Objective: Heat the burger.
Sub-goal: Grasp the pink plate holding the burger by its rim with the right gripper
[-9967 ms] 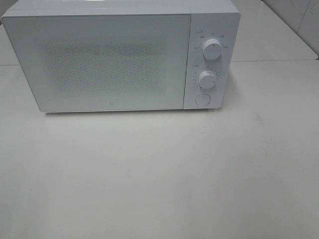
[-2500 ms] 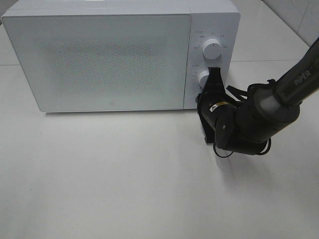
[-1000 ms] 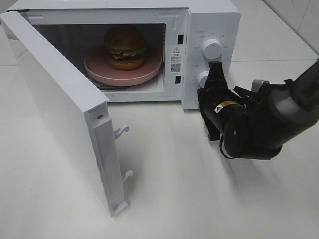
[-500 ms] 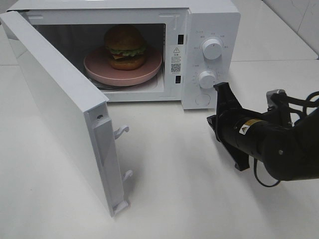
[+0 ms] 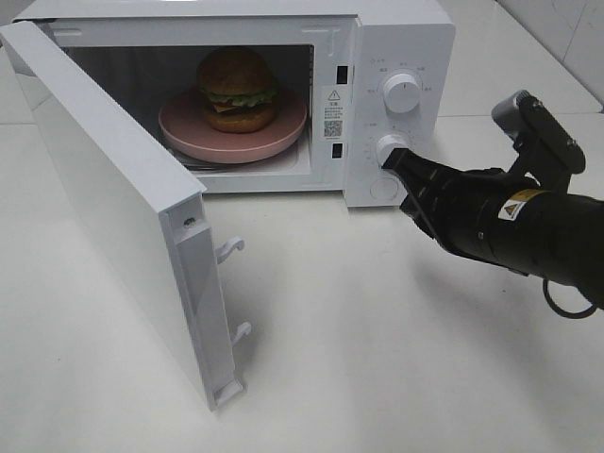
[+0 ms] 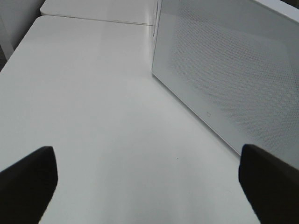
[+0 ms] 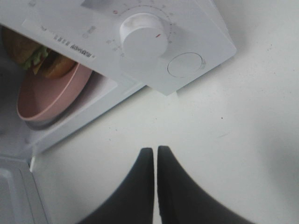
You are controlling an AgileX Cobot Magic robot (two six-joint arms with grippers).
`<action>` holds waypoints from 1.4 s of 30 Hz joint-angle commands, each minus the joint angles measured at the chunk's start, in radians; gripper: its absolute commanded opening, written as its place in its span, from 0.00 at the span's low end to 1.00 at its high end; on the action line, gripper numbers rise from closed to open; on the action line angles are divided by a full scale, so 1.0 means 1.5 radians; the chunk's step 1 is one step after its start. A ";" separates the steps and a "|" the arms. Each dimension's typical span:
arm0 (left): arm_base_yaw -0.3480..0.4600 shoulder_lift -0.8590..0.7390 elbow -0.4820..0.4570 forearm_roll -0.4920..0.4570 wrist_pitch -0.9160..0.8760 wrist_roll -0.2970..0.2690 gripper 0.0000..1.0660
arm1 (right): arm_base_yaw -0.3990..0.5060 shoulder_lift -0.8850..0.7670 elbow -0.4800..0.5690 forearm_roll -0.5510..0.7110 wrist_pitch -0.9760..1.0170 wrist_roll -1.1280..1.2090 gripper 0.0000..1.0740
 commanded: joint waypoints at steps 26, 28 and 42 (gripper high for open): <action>0.001 -0.007 0.000 -0.003 -0.001 0.002 0.92 | -0.001 -0.124 -0.164 -0.061 0.501 -0.767 0.06; 0.001 -0.007 0.000 -0.003 -0.001 0.002 0.92 | -0.001 -0.124 -0.171 -0.075 0.507 -0.807 0.07; 0.001 -0.007 0.000 -0.003 -0.001 0.002 0.92 | -0.001 -0.124 -0.195 -0.166 0.509 -1.189 0.12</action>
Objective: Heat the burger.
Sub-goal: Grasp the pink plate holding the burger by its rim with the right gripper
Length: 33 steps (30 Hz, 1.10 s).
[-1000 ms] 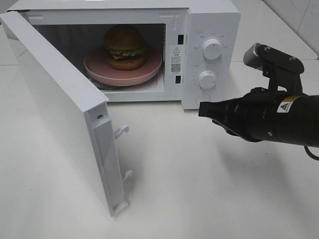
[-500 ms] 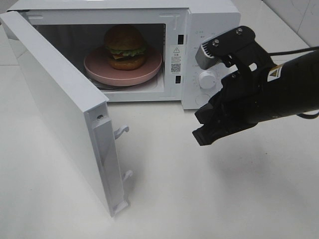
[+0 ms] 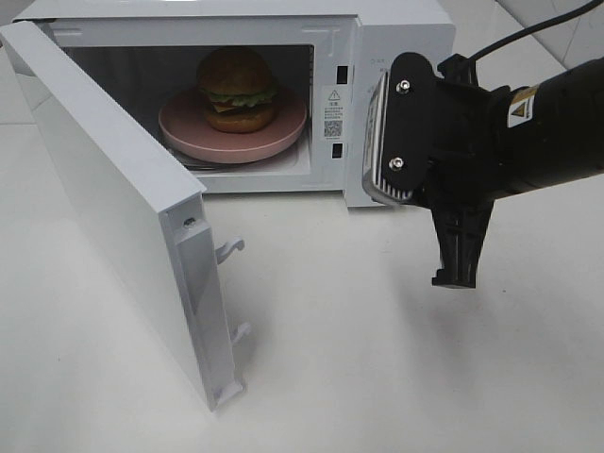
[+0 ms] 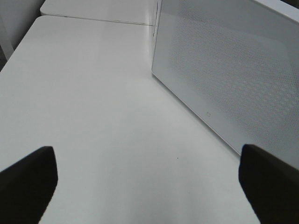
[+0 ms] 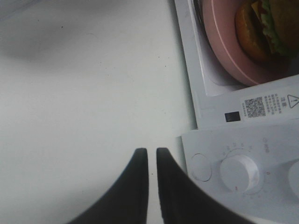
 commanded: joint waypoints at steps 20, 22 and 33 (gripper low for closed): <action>0.001 -0.007 0.000 -0.003 -0.001 0.002 0.92 | 0.001 -0.003 -0.004 -0.133 -0.063 -0.027 0.82; 0.001 -0.007 0.000 -0.003 -0.001 0.002 0.92 | 0.001 -0.003 -0.004 -0.133 -0.063 -0.016 0.84; 0.001 -0.007 0.000 -0.003 -0.001 0.002 0.92 | 0.004 0.050 -0.079 -0.133 -0.015 -0.002 0.81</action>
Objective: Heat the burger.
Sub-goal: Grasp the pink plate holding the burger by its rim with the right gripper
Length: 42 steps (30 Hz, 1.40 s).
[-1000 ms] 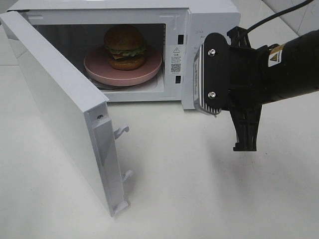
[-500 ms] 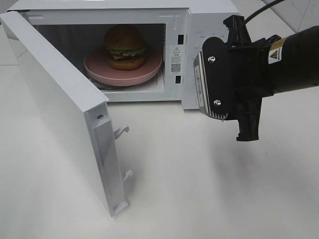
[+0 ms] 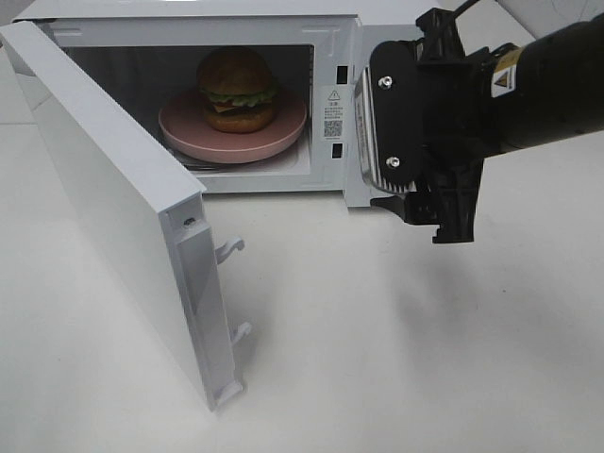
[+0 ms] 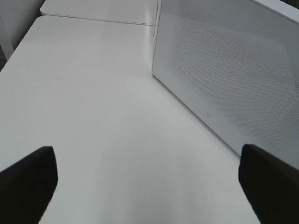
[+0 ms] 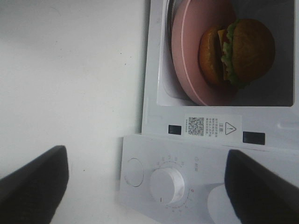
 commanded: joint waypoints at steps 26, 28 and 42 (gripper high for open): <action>0.001 -0.007 0.000 -0.003 -0.001 0.002 0.92 | 0.057 0.321 -0.301 -0.073 0.038 0.039 0.79; 0.001 -0.007 0.000 -0.003 -0.001 0.002 0.92 | 0.055 0.341 -0.319 -0.073 0.041 0.039 0.79; 0.001 -0.007 0.000 -0.003 -0.001 0.002 0.92 | 0.053 0.453 -0.459 -0.170 0.056 0.113 0.79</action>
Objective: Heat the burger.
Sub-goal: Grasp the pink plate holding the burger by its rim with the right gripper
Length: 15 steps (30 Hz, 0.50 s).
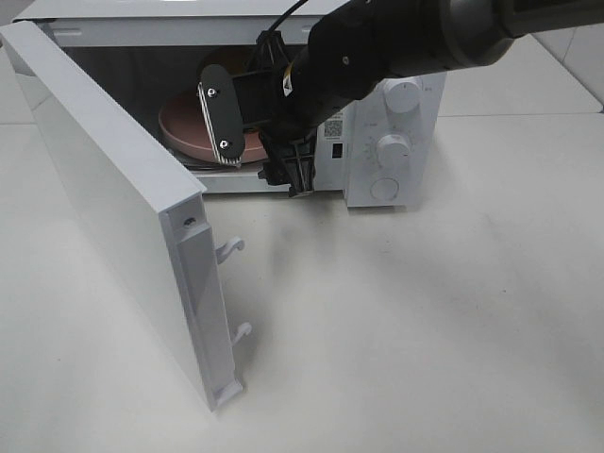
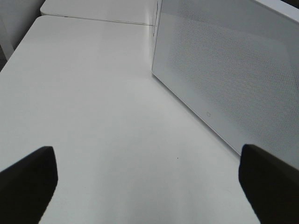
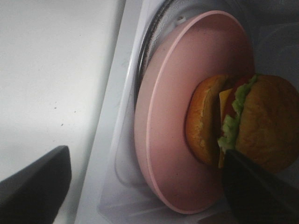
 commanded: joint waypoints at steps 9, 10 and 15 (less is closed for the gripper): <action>0.001 -0.007 0.000 -0.003 -0.001 0.002 0.92 | -0.029 0.095 -0.102 -0.026 0.029 0.033 0.78; 0.001 -0.007 0.000 -0.003 -0.001 0.002 0.92 | -0.029 0.095 -0.102 -0.026 0.029 0.033 0.78; 0.001 -0.007 0.000 -0.003 -0.001 0.002 0.92 | -0.041 0.127 -0.137 -0.026 0.042 0.033 0.77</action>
